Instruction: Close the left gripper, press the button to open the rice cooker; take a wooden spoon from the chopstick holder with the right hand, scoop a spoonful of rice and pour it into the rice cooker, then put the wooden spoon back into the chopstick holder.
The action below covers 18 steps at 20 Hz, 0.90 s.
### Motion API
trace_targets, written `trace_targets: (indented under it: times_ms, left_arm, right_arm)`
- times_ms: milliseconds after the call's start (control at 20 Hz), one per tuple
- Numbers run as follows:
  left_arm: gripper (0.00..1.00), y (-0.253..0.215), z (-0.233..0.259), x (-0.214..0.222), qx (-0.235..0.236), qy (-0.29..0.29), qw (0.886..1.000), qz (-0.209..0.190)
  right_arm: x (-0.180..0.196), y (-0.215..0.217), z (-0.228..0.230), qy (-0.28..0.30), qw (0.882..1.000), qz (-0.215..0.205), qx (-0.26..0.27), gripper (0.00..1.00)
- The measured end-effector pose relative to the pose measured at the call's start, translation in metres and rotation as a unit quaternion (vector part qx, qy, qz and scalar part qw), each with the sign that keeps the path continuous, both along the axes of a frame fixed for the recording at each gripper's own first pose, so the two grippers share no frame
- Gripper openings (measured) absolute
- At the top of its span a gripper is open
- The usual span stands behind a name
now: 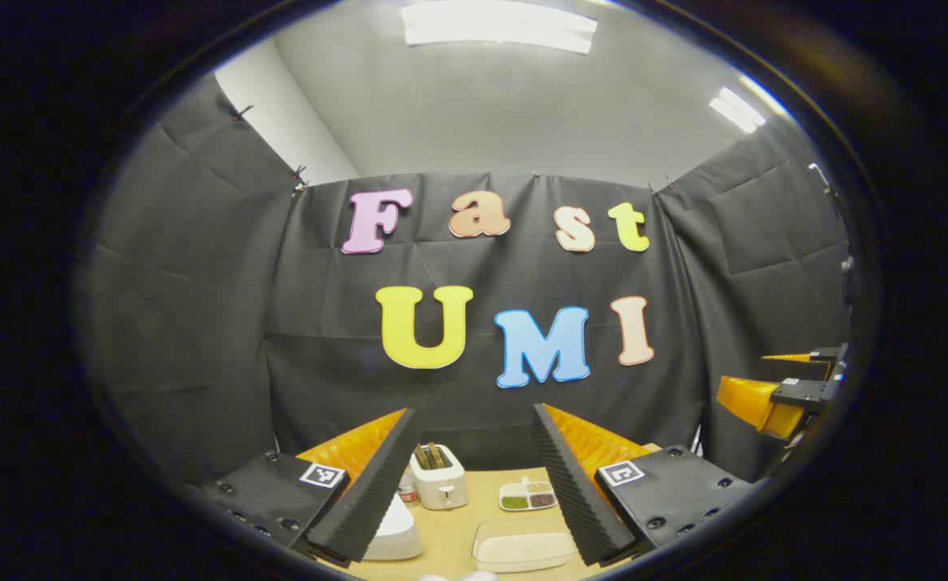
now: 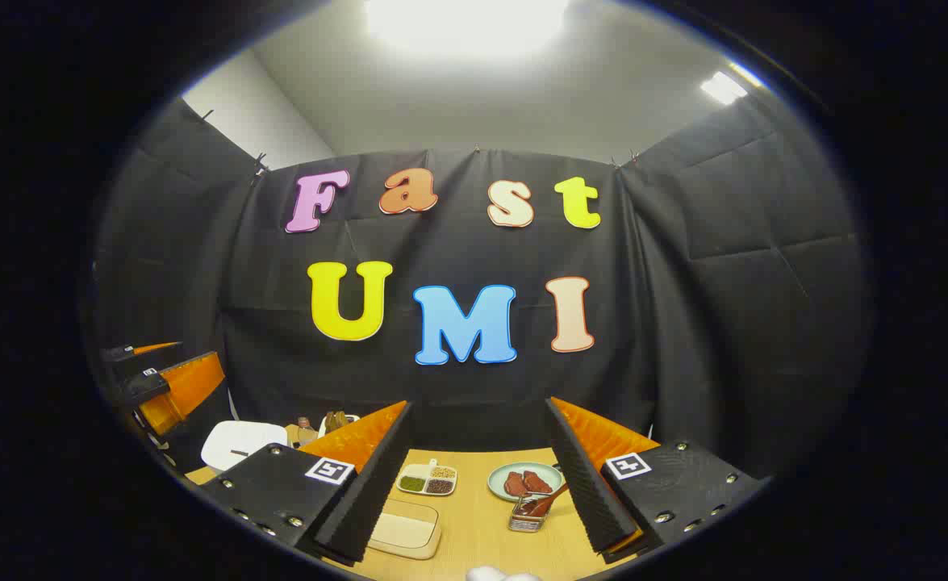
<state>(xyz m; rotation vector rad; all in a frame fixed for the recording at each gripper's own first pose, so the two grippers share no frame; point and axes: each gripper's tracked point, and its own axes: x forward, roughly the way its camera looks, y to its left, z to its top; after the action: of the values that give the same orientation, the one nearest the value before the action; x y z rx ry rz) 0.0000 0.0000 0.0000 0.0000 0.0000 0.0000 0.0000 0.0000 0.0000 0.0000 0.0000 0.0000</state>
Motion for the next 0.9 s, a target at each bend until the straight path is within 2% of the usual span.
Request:
trace_targets:
  times_ms: [150,250,500,600,900]
  left_arm:
    - [0.96,0.0022,-0.0022,-0.0001,-0.003,0.005,1.0,0.003]
    - [0.98,0.0032,-0.0023,-0.0005,-0.005,0.004,1.0,0.004]
    - [0.96,0.0032,-0.006,-0.001,-0.01,0.009,1.0,0.003]
    - [1.0,0.0038,-0.0088,-0.0017,-0.01,0.011,1.0,0.004]
    - [0.96,0.0094,-0.0079,-0.0012,-0.007,0.014,1.0,0.007]
  right_arm:
    - [0.0,-0.0037,0.0025,0.0,1.0,-0.004,0.002,0.97]
    - [-0.0011,-0.0041,0.0054,-0.001,1.0,-0.006,0.004,0.97]
    - [-0.0058,-0.0033,0.0096,-0.005,1.0,-0.006,-0.001,0.97]
    - [-0.0065,-0.0038,0.0096,-0.005,1.0,-0.007,-0.005,0.97]
    - [-0.007,-0.0026,0.0075,-0.001,1.0,-0.007,-0.005,0.97]
